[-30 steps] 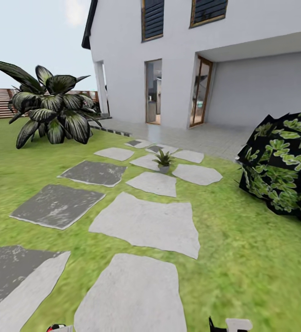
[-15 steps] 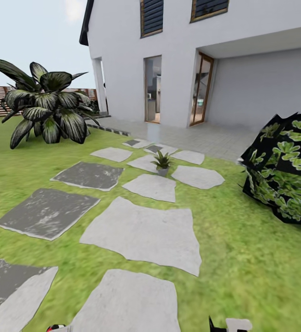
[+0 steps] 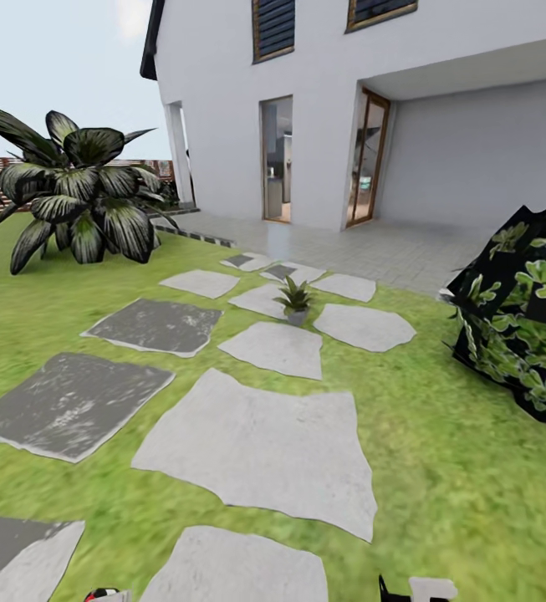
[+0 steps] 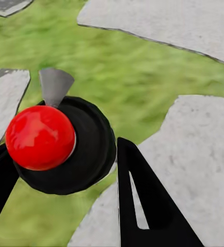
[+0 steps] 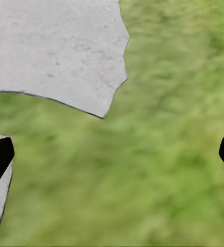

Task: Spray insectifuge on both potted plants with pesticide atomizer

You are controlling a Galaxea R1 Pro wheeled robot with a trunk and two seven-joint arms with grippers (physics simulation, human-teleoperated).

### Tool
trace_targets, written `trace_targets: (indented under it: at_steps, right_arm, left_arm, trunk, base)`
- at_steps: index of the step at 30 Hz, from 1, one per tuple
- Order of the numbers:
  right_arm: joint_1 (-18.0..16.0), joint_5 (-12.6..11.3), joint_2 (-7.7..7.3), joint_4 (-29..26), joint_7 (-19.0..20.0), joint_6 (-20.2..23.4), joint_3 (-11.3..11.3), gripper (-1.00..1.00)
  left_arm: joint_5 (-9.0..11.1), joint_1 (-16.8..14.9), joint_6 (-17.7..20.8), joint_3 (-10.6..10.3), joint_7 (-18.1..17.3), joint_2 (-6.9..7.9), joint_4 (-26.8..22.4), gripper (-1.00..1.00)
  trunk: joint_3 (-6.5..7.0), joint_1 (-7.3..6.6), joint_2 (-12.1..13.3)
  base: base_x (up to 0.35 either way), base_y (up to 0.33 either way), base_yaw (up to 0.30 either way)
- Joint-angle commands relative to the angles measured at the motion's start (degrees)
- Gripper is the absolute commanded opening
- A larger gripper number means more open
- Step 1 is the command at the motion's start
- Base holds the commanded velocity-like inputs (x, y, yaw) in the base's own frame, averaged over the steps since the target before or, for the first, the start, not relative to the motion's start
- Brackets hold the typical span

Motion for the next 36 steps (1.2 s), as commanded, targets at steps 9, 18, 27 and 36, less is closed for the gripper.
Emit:
trace_targets:
  at_steps: [9, 18, 27, 36]
  right_arm:
    - [-0.05, 0.35, 0.01, 0.06, -0.1, -0.17, -0.32, 1.0]
    - [-0.04, 0.42, 0.01, 0.06, -0.1, -0.17, -0.32, 1.0]
    - [-0.05, 0.42, 0.01, 0.06, -0.09, -0.17, -0.32, 1.0]
    - [-0.05, 0.41, 0.01, 0.06, -0.08, -0.17, -0.32, 1.0]
  left_arm:
    - [0.35, -0.03, -0.19, -0.09, 0.0, -0.04, 0.04, -1.0]
    - [0.35, -0.03, -0.19, -0.09, 0.0, -0.08, 0.04, -1.0]
    - [0.35, -0.03, -0.19, -0.09, 0.0, -0.08, 0.04, -1.0]
    - [0.31, -0.04, -0.19, -0.09, 0.0, -0.08, 0.04, -1.0]
  trunk:
    - [-0.05, 0.02, -0.02]
    - [-0.04, 0.02, -0.02]
    - [0.21, 0.02, -0.02]
    - [0.29, 0.02, -0.02]
  base:
    - [0.34, 0.0, 0.0]
    - [0.34, 0.0, -0.005]
    - [0.34, 0.0, -0.098]
    - [0.339, -0.027, -0.046]
